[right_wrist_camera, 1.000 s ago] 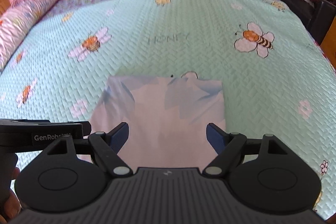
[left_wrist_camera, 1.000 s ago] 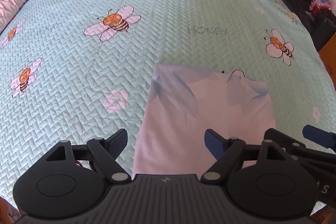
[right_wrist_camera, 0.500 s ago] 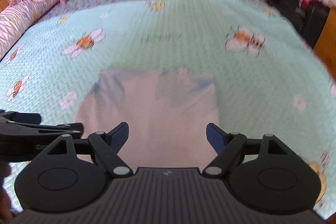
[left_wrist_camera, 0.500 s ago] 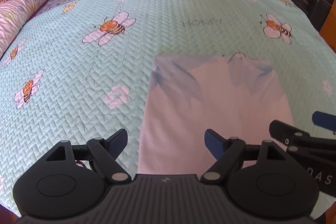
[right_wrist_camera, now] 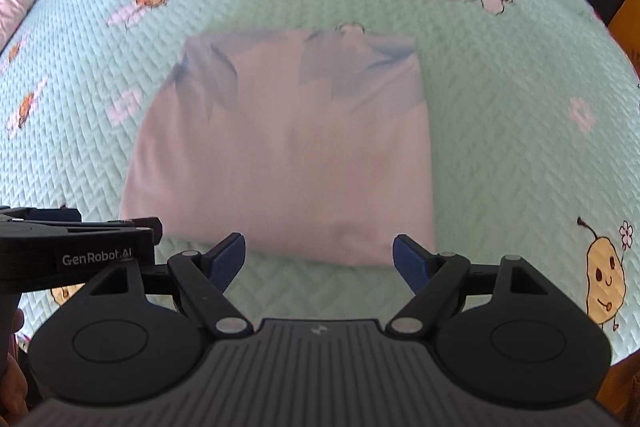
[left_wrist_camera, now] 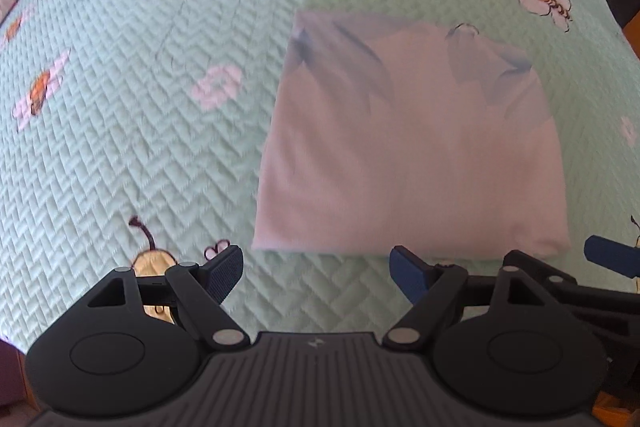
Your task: Fold clothes
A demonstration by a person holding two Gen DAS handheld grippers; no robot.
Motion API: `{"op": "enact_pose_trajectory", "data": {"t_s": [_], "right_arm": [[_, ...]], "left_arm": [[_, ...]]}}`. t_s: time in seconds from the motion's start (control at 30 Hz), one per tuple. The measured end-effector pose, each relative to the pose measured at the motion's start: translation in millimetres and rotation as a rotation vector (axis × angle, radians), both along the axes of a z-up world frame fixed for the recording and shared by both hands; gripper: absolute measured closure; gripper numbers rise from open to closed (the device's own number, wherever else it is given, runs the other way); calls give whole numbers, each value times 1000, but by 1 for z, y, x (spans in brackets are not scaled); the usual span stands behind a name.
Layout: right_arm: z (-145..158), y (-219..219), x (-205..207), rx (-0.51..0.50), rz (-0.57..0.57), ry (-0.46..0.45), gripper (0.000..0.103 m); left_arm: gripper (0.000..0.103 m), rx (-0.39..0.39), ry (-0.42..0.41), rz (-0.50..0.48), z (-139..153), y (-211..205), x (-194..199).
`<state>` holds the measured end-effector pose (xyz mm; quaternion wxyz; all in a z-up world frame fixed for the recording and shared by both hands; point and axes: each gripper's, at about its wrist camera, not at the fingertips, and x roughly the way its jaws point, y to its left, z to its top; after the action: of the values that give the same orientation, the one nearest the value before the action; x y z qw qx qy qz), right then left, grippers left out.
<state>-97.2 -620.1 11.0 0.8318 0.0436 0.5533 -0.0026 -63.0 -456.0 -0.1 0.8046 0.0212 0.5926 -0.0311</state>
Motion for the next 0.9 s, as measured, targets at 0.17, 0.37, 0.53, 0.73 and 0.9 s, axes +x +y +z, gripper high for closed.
{"op": "enact_pose_trajectory", "data": {"t_s": [0.17,0.37,0.53,0.73,0.9], "right_arm": [[-6,3,0,-12,10,43,21],[-10,1,3,2,19,84,21],[-14,1,6,0,21,99,21],[-13,1,9,4,19,92,21],[-11,1,11,-2,21,79,21]], "left_arm": [[20,33,31,-25,-2,-1,0],[20,32,46,-35,-4,1,1],[20,41,51,-46,-6,-1,2],[20,37,43,-45,-6,1,5],[20,41,23,-45,-3,0,6]]}}
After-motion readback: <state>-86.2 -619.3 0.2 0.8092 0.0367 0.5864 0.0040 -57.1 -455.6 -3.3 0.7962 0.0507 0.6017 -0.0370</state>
